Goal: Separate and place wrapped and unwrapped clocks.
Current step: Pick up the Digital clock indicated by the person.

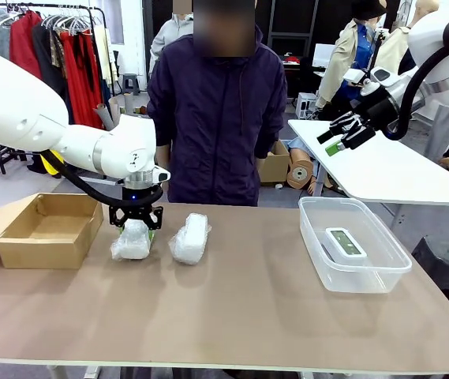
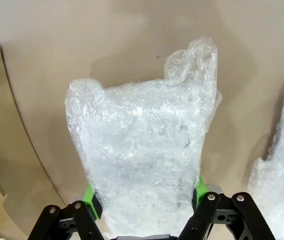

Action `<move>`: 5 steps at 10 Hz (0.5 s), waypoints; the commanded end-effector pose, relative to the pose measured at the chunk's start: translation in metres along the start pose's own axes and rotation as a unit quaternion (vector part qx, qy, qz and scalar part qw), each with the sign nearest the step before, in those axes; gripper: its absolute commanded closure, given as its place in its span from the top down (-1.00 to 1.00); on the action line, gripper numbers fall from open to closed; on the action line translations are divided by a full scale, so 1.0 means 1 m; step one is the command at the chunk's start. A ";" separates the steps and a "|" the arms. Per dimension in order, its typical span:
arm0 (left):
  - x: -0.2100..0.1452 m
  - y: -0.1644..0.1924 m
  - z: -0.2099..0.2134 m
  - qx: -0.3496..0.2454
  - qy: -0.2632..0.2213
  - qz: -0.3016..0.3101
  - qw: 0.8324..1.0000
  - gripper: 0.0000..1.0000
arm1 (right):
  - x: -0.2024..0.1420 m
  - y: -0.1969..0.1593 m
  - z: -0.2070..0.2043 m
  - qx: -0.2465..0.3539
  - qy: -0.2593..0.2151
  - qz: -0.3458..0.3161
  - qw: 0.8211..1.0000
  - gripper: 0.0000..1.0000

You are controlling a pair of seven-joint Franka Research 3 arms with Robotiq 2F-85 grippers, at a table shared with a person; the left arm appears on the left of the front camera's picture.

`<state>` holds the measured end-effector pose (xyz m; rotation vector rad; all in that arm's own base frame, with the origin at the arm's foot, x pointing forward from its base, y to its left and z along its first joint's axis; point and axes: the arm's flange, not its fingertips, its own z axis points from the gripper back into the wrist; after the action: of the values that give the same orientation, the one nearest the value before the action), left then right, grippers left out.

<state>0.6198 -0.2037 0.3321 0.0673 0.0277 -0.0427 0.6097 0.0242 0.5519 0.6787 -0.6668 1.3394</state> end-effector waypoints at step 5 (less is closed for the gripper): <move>-0.032 0.009 0.108 -0.004 0.000 -0.040 0.999 -1.00 | 0.002 0.003 0.000 0.000 0.001 0.003 1.000 1.00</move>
<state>0.5945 -0.2061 0.4224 0.0793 0.0233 -0.1059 0.6097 0.0242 0.5518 0.6788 -0.6668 1.3394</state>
